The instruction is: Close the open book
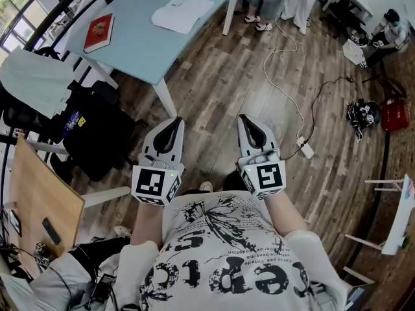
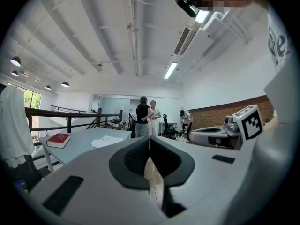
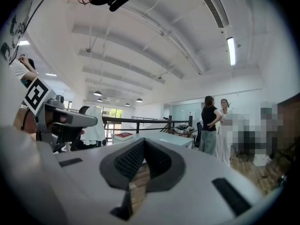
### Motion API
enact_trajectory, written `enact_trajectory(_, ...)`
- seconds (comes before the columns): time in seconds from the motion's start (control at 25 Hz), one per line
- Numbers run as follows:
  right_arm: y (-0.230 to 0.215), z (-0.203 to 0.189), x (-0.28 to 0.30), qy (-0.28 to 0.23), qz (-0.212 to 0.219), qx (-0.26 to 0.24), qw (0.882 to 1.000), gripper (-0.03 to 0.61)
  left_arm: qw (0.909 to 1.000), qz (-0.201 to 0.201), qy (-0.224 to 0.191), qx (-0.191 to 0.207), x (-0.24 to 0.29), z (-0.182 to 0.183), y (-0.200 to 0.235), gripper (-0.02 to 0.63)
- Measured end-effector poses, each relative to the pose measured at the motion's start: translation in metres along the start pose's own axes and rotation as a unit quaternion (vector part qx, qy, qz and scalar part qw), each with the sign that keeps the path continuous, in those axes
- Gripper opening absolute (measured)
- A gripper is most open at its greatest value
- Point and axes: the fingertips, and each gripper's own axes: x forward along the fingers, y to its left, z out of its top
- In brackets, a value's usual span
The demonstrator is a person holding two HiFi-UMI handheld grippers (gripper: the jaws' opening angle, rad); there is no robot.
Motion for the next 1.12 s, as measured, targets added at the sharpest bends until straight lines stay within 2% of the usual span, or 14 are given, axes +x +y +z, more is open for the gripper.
enact_trajectory(0.24,-0.037,-0.014,0.019,0.016,-0.011,0.000,1.000,0.009,0.9999,-0.006,0.013,-0.007,0.041,-0.007,-0.001,0.018)
enact_trajectory(0.48,-0.108,-0.033,0.064,0.020,-0.004,0.019,1.000,0.009,0.9996,0.009,0.026,-0.008,0.120,-0.016,-0.001,0.018)
enact_trajectory(0.68,-0.196,-0.039,0.117,0.025,0.018,0.011,0.999,0.009,0.9989,0.032,0.028,-0.017,0.218,-0.008,-0.009,0.018)
enact_trajectory(0.92,-0.319,-0.035,0.189,0.030,0.056,-0.006,0.998,0.009,0.9977,0.065,0.007,-0.019,0.358,0.022,-0.020,0.018)
enact_trajectory(1.12,-0.396,-0.029,0.241,0.023,0.086,-0.023,0.996,0.009,0.9955,0.092,-0.002,-0.024,0.445,0.031,-0.022,0.018)
